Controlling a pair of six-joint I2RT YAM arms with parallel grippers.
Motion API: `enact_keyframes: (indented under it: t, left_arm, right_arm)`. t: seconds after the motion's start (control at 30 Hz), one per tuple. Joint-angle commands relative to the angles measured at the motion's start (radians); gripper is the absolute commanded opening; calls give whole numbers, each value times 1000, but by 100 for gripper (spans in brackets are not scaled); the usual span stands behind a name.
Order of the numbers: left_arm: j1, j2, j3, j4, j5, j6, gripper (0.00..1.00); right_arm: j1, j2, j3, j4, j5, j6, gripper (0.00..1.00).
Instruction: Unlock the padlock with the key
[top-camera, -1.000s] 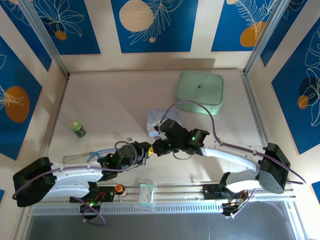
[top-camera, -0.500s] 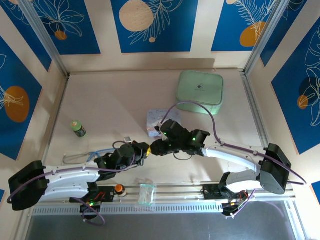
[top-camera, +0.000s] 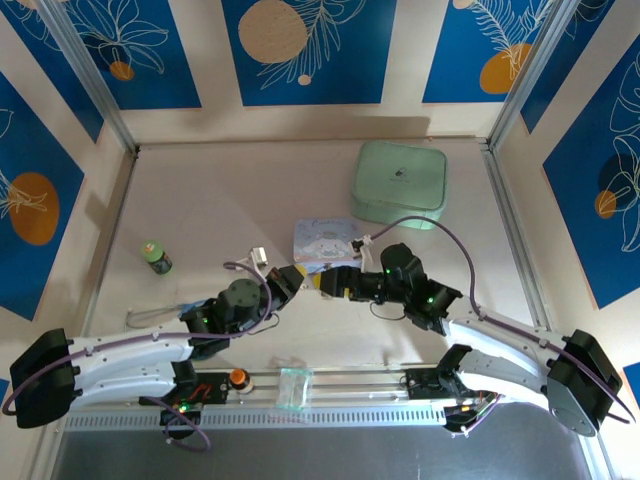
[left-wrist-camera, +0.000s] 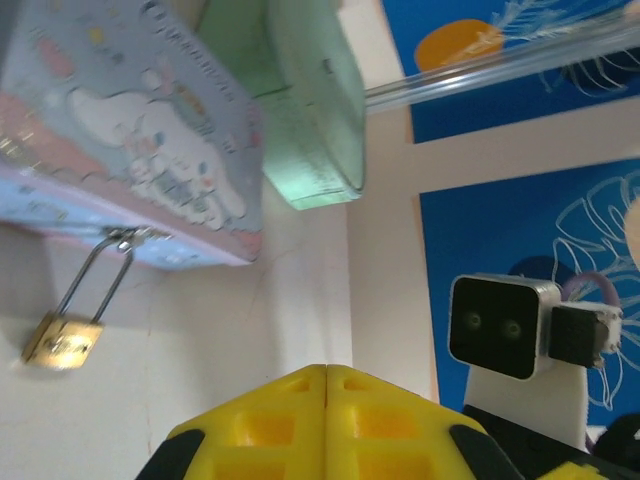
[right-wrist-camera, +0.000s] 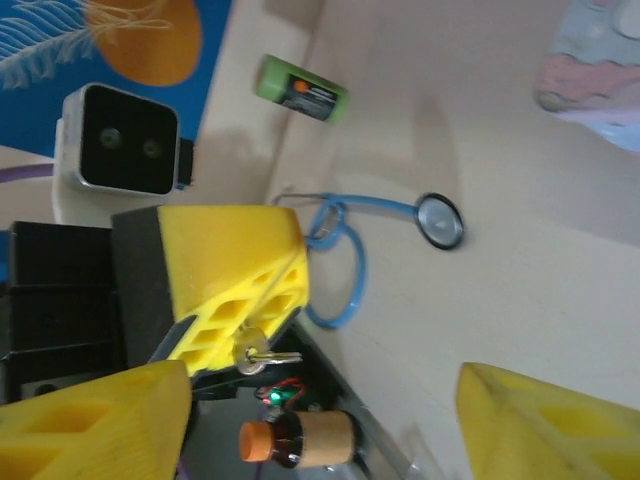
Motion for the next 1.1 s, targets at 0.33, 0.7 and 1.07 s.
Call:
enact_keyframes:
  t: [0.33, 0.7, 1.07]
  left_arm:
    - [0, 9, -38, 389, -1, 172, 0]
    - [0, 64, -60, 505, 12, 128, 0]
    - [-1, 47, -70, 492, -9, 116, 0]
  right_arm:
    - [-4, 102, -3, 473, -173, 107, 51]
    - [-19, 141, -3, 530, -215, 136, 36]
    - [-20, 153, -14, 480, -202, 127, 29]
